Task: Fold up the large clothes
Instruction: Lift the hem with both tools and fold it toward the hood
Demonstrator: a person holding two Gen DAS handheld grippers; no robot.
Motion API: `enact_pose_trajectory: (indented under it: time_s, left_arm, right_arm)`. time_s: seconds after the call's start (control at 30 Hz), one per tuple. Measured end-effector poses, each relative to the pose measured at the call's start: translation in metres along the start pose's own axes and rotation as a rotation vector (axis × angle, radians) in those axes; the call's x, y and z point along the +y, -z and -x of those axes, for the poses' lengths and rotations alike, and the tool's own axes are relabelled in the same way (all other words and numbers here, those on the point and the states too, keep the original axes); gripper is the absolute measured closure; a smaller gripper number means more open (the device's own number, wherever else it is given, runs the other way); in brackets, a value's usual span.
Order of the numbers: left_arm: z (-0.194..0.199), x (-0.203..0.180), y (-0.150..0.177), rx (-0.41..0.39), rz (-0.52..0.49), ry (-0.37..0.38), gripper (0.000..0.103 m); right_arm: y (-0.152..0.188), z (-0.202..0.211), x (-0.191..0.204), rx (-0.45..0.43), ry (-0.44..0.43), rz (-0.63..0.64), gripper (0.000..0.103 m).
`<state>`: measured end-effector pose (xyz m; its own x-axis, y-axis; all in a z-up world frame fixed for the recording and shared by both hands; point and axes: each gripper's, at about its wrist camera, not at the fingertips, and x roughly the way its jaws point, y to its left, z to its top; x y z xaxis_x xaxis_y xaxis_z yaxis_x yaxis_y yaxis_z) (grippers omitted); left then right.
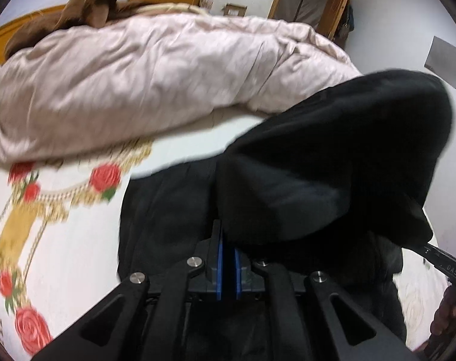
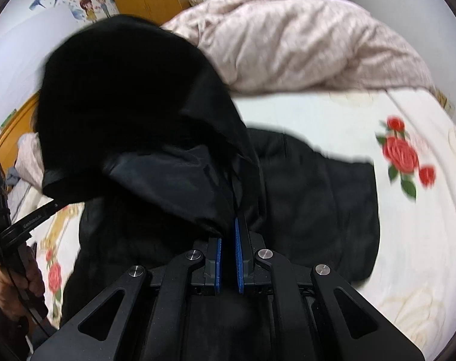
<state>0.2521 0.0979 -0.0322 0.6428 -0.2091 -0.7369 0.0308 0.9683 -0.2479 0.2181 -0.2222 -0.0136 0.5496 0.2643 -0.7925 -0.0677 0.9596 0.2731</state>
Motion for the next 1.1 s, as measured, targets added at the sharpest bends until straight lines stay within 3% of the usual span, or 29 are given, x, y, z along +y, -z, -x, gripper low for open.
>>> enact_pose_trajectory:
  time_s: [0.17,0.3,0.43,0.57,0.67,0.87,0.97,1.1]
  left_arm:
    - [0.020,0.019,0.037,0.037,0.033,-0.035,0.095]
    - [0.038,0.030,0.042,0.024,0.063,-0.047,0.095]
    - [0.048,0.015,0.018,-0.028,0.050,-0.003,0.095]
    - [0.036,-0.020,-0.002,-0.040,-0.030,0.082,0.093]
    - [0.008,-0.039,0.005,0.007,-0.089,0.107,0.091]
    - [-0.058,-0.036,0.066,0.190,-0.098,0.082,0.091]
    - [-0.065,-0.032,0.084,0.177,-0.107,0.071,0.091]
    - [-0.050,-0.031,0.073,0.192,-0.089,0.083,0.091]
  right_arm:
    - [0.036,-0.001,-0.008,0.099,-0.005,-0.038,0.093]
    - [0.041,0.012,-0.010,0.084,-0.010,-0.066,0.085]
    - [0.022,0.016,-0.002,0.035,-0.061,-0.099,0.059]
    - [0.000,0.003,0.025,0.009,-0.094,-0.066,0.059]
    - [-0.004,-0.023,0.038,0.044,-0.109,-0.040,0.059]
    - [0.050,-0.098,0.030,0.260,-0.034,-0.039,0.059]
    - [0.066,-0.106,0.021,0.243,-0.051,-0.060,0.058]
    - [0.058,-0.091,0.027,0.240,-0.034,-0.035,0.058]
